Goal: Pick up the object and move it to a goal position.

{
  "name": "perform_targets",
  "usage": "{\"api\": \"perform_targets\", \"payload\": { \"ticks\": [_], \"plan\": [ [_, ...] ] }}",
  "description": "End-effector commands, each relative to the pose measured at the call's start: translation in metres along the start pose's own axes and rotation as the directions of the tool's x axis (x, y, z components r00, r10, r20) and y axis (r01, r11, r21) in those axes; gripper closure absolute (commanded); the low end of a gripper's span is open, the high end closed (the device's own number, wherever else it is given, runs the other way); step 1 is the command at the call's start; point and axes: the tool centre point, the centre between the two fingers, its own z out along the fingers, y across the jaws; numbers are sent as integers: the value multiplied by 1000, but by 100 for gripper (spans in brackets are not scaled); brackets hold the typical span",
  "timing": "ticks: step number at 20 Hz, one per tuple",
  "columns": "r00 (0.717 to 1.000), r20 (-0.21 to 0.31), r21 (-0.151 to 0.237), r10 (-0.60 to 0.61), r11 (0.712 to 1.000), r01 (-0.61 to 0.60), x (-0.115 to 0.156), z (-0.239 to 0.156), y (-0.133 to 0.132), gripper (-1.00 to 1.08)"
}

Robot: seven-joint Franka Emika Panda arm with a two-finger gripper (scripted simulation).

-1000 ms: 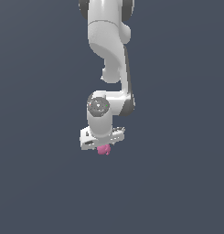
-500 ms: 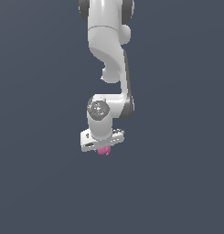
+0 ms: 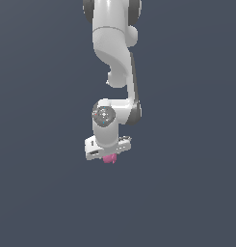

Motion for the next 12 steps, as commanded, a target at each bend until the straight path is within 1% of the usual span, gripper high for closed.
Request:
{"api": "perform_targets", "payload": {
  "ticks": [1, 7, 12],
  "plan": [
    [1000, 0, 0, 0, 1000, 0, -1, -2, -1, 108],
    [1000, 0, 0, 0, 1000, 0, -7, -19, -12, 108],
    [1000, 0, -1, 0, 1000, 0, -16, -43, -28, 108]
  ]
}}
